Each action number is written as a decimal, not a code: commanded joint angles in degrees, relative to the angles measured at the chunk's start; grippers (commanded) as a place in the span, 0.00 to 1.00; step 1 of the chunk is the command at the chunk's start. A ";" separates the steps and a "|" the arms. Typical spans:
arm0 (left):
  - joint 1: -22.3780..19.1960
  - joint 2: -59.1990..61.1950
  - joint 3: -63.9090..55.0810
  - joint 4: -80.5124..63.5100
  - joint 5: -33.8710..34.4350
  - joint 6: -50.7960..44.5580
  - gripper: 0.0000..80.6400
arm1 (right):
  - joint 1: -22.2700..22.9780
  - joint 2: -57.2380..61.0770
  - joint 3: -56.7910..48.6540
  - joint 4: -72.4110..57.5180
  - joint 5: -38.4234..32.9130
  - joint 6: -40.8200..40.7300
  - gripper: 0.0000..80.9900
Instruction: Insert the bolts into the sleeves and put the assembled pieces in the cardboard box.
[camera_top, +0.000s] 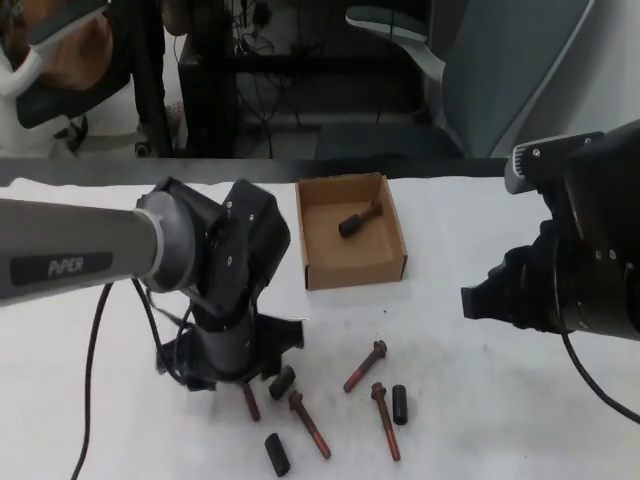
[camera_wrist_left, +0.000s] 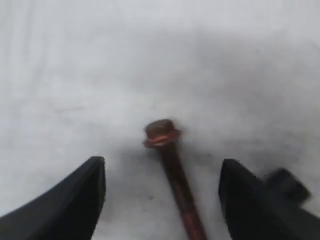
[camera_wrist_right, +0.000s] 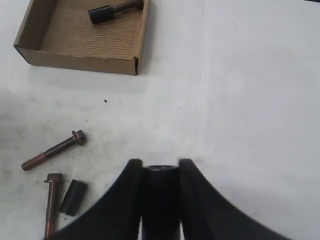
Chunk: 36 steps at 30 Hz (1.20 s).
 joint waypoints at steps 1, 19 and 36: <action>0.14 0.23 0.41 0.76 -3.38 -1.87 0.73 | 0.08 -0.64 -0.21 0.15 -0.86 -0.53 0.01; -2.26 -1.40 0.41 -12.19 -3.76 2.88 0.02 | 0.08 -10.80 6.73 -16.30 -11.14 -5.08 0.01; -20.78 -25.13 29.82 -94.41 -1.70 28.28 0.02 | 12.26 -29.01 39.12 -52.01 -25.90 -6.98 0.01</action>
